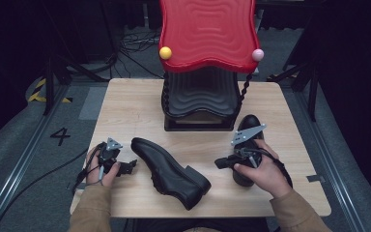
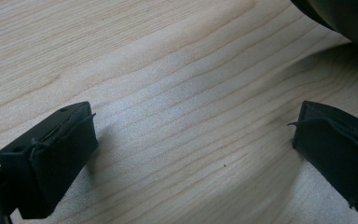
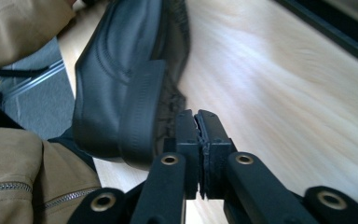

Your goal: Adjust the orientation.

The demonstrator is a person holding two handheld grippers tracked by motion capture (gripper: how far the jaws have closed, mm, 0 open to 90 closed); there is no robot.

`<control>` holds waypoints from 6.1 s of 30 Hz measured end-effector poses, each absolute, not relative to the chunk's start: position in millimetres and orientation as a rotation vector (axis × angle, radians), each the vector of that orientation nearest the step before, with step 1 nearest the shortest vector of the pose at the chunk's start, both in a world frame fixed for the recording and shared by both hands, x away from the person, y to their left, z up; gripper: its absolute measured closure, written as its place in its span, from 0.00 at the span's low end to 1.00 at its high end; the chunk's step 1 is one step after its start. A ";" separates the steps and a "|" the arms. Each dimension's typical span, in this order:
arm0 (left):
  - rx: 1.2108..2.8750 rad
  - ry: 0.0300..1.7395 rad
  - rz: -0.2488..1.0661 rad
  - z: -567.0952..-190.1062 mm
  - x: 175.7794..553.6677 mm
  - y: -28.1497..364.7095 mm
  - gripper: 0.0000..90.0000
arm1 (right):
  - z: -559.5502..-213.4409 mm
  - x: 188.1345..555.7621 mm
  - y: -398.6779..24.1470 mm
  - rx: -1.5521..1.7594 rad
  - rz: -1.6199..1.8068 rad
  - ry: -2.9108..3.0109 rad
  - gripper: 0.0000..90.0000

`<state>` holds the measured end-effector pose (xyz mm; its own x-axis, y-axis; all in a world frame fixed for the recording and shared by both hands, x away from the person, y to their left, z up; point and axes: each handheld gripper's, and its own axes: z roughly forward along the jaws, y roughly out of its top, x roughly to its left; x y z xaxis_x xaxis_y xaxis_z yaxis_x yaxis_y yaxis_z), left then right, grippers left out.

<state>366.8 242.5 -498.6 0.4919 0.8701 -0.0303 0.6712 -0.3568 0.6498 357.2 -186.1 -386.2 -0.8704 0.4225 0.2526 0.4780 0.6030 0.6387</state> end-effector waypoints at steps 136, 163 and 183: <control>2.139 1.261 0.431 -498.5 369.4 241.9 0.00 | -408.5 307.4 -141.2 -0.958 -0.606 -2.880 0.86; 2.141 1.260 0.435 -498.5 370.3 241.8 0.00 | -359.0 331.5 -205.8 -1.130 -0.990 -2.846 0.72; 2.136 1.263 0.433 -498.7 371.5 241.2 0.00 | -401.5 360.2 -229.9 -1.404 -0.561 -2.821 0.66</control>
